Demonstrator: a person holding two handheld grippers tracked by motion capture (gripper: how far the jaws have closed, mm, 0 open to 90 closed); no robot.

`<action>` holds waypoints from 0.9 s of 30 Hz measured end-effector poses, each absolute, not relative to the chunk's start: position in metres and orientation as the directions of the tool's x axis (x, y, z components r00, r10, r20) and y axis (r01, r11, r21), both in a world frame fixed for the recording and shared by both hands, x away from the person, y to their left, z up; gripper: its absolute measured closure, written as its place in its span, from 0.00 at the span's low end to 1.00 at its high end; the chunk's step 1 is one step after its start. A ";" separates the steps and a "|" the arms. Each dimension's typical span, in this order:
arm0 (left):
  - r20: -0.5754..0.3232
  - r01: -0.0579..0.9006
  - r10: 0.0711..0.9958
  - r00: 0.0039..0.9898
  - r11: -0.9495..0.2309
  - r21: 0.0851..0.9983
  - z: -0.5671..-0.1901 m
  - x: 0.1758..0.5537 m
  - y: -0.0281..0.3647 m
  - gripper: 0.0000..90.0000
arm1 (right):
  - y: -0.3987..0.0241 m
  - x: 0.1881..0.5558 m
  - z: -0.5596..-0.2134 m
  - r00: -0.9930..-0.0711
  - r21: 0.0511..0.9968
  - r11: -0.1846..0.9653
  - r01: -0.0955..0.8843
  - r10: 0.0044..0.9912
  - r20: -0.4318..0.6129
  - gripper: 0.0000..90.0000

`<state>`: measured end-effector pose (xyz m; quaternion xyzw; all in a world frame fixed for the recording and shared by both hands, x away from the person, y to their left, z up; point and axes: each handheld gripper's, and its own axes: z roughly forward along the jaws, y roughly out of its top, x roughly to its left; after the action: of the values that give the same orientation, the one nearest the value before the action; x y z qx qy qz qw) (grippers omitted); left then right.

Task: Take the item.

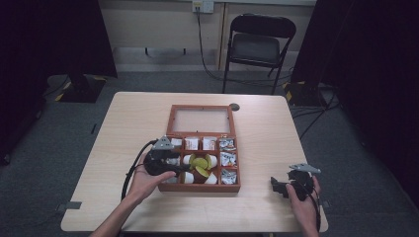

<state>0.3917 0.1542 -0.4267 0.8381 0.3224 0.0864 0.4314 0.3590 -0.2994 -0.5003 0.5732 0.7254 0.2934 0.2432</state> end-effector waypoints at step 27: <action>-0.166 0.477 0.528 0.833 -0.532 0.699 -0.447 0.406 0.100 0.36 | -0.299 0.359 -0.500 -0.227 0.705 0.172 0.688 0.974 -0.016 0.00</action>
<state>0.4055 0.0999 -0.4467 0.8747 0.2874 0.0327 0.3889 0.3586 -0.2991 -0.5004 0.5723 0.7259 0.2941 0.2430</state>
